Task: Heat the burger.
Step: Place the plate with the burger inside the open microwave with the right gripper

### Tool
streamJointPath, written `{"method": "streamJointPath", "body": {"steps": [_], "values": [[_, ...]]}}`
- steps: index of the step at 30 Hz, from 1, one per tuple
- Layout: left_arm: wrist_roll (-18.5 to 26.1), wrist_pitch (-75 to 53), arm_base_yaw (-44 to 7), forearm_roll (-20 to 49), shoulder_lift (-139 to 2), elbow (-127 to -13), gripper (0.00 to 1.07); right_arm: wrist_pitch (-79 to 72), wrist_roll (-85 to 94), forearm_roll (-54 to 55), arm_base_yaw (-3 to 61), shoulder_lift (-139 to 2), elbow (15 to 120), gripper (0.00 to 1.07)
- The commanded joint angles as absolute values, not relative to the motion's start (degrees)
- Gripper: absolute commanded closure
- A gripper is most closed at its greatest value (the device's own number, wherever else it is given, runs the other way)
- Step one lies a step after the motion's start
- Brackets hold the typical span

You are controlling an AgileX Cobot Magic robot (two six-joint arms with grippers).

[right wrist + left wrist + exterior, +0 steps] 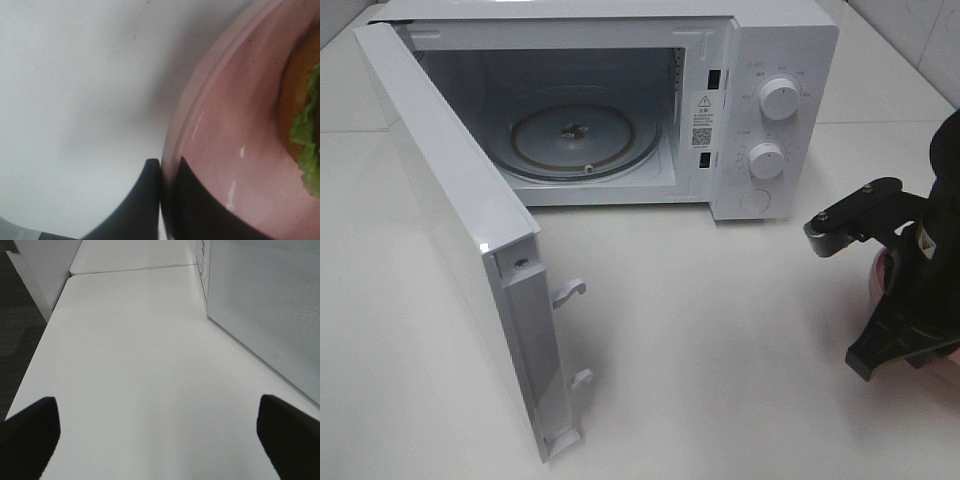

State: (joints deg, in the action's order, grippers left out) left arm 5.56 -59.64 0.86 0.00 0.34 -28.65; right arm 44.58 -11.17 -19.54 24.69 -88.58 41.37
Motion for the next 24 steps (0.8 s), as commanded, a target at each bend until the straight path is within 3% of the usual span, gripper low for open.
{"method": "streamJointPath", "body": {"steps": [1, 9, 11, 24], "values": [[5.61, -59.24, 0.57, 0.74, 1.43, -28.48, 0.07, 47.10, -13.87, -23.84, 28.42, -85.66, 41.37, 1.07], [5.61, -59.24, 0.57, 0.74, 1.43, -28.48, 0.07, 49.62, -17.13, -27.16, 33.58, -83.48, 41.37, 1.07], [5.61, -59.24, 0.57, 0.74, 1.43, -28.48, 0.07, 50.02, -17.82, -27.67, 37.87, -81.76, 39.94, 1.07], [5.61, -59.24, 0.57, 0.74, 1.43, -28.48, 0.07, 48.47, -16.21, -30.88, 49.39, -75.97, 33.52, 1.07]]}}
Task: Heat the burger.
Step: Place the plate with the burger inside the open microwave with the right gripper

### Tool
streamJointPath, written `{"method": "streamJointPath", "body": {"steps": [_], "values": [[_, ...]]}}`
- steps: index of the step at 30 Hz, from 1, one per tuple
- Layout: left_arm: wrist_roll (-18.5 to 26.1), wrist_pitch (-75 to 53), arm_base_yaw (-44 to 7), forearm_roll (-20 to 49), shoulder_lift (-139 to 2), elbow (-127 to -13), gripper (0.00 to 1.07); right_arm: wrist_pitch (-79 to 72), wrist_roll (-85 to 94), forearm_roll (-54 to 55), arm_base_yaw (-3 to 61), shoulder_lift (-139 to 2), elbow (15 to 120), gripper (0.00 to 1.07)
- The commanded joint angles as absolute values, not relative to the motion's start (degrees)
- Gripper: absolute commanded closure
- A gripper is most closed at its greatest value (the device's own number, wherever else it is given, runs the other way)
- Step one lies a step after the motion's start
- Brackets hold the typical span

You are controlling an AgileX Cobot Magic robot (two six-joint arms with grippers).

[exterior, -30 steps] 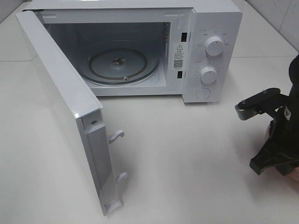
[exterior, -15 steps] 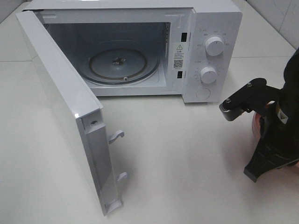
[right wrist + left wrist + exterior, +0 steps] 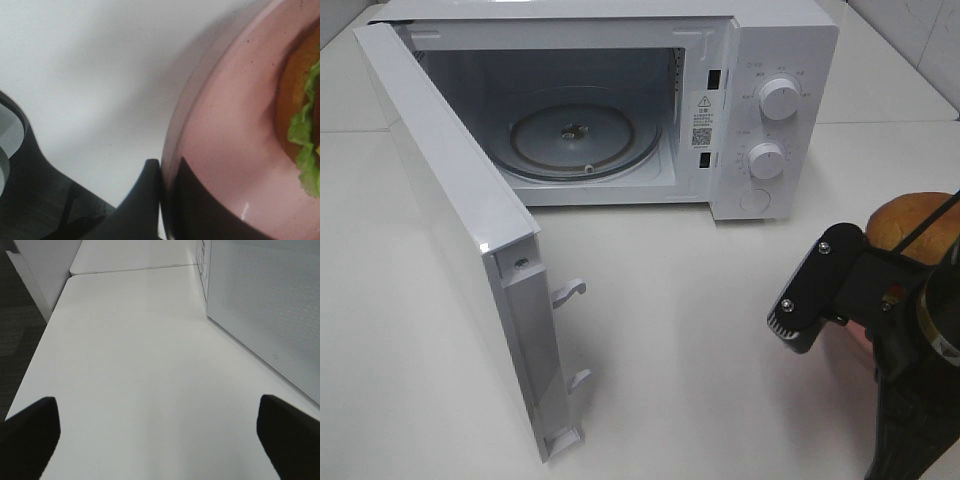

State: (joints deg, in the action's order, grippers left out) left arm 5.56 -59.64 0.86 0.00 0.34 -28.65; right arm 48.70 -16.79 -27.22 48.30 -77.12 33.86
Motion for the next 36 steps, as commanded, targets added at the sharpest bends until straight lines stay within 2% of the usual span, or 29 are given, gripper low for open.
{"method": "streamJointPath", "body": {"steps": [1, 10, 14, 28, 36], "values": [[5.61, -59.24, 0.57, 0.74, 1.43, -28.48, 0.07, 47.61, -15.76, -30.71, 51.11, -75.69, 33.29, 1.07], [5.61, -59.24, 0.57, 0.74, 1.43, -28.48, 0.07, 45.95, -12.49, -33.69, 57.24, -75.34, 33.00, 1.07], [5.61, -59.24, 0.57, 0.74, 1.43, -28.48, 0.07, 42.06, -5.21, -35.87, 59.36, -75.34, 33.00, 1.07], [5.61, -59.24, 0.57, 0.74, 1.43, -28.48, 0.07, 37.70, 19.88, -36.33, 59.53, -75.34, 33.00, 1.07], [5.61, -59.24, 0.57, 0.74, 1.43, -28.48, 0.07, 37.59, 21.89, -35.12, 59.53, -75.34, 33.00, 1.07]]}}
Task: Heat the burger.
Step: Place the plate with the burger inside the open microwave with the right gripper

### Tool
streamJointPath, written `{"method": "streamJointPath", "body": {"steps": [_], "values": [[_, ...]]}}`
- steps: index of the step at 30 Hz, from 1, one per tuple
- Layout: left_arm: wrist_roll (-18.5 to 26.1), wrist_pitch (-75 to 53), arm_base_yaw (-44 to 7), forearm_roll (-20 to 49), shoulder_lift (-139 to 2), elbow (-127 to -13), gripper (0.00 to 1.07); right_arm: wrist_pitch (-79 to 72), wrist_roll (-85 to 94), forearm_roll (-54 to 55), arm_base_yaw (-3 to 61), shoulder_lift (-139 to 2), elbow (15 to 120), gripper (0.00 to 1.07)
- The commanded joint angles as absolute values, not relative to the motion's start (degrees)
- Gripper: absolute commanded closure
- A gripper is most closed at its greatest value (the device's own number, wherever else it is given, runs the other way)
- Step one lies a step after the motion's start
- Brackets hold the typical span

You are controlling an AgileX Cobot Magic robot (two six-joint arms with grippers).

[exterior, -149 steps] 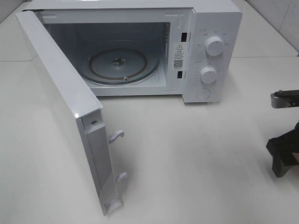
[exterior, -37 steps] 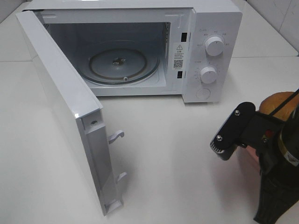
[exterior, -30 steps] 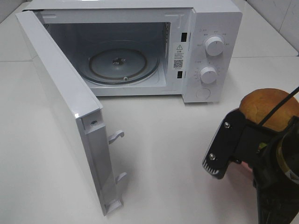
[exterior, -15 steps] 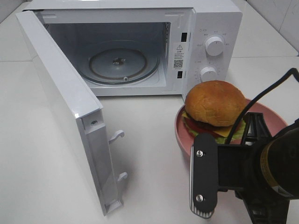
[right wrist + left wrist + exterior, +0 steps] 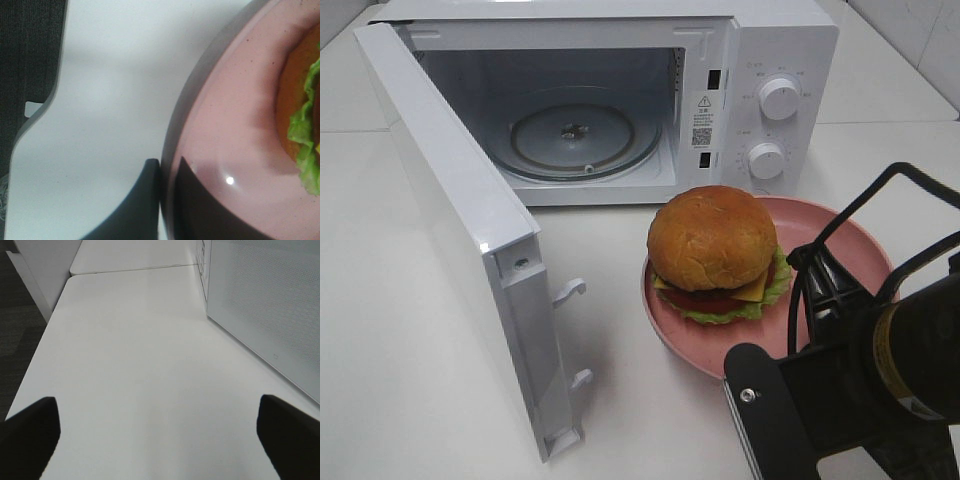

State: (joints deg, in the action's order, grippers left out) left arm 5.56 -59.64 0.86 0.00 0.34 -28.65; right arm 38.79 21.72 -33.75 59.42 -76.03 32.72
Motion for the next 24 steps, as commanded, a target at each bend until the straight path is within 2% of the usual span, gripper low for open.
{"method": "streamJointPath", "body": {"steps": [1, 12, 15, 24], "values": [[5.61, -59.24, 0.57, 0.74, 1.43, -28.48, 0.07, 37.59, 21.89, -35.12, 59.53, -75.34, 33.00, 1.07], [5.61, -59.24, 0.57, 0.74, 1.43, -28.48, 0.07, 30.71, 35.52, -33.06, 58.33, -75.34, 33.17, 1.07], [5.61, -59.24, 0.57, 0.74, 1.43, -28.48, 0.07, 28.48, 42.00, -31.97, 56.21, -75.52, 33.17, 1.07], [5.61, -59.24, 0.57, 0.74, 1.43, -28.48, 0.07, 26.24, 44.29, -32.14, 51.80, -79.87, 36.78, 1.07]]}}
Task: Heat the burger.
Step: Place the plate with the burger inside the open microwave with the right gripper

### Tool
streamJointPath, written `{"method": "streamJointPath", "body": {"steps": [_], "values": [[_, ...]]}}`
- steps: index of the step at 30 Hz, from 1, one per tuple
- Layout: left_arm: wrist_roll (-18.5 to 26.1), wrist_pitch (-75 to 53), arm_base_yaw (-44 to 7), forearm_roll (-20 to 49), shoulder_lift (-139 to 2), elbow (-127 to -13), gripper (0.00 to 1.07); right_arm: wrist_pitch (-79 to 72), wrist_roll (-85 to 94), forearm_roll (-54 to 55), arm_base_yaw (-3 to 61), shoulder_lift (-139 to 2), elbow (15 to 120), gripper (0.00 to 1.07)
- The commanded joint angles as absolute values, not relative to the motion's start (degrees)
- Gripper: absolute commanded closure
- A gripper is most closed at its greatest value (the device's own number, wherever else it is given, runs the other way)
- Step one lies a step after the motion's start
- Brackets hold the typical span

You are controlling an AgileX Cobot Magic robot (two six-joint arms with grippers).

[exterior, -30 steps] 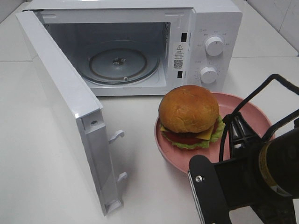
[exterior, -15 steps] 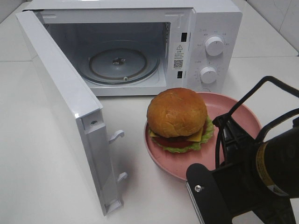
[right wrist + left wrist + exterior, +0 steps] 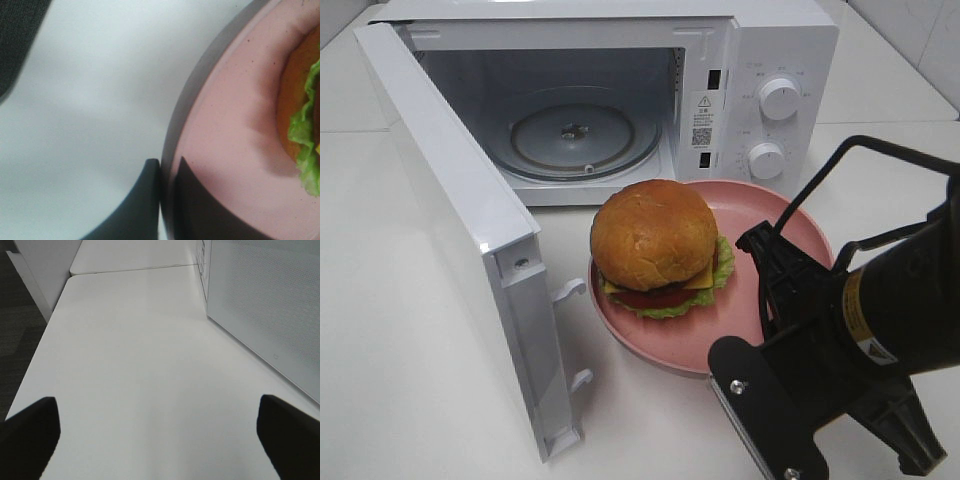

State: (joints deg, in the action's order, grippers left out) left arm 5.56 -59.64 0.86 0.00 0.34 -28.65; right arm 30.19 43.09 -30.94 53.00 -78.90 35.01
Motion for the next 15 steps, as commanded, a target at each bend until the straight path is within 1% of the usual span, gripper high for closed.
{"method": "streamJointPath", "body": {"steps": [1, 8, 15], "values": [[5.61, -59.24, 0.57, 0.74, 1.43, -28.48, 0.07, 26.24, 44.29, -32.14, 51.80, -79.87, 36.78, 1.07], [5.61, -59.24, 0.57, 0.74, 1.43, -28.48, 0.07, 18.85, 46.12, -31.97, 49.27, -83.71, 40.45, 1.07], [5.61, -59.24, 0.57, 0.74, 1.43, -28.48, 0.07, 17.07, 47.84, -31.46, 49.27, -86.40, 42.91, 1.07]]}}
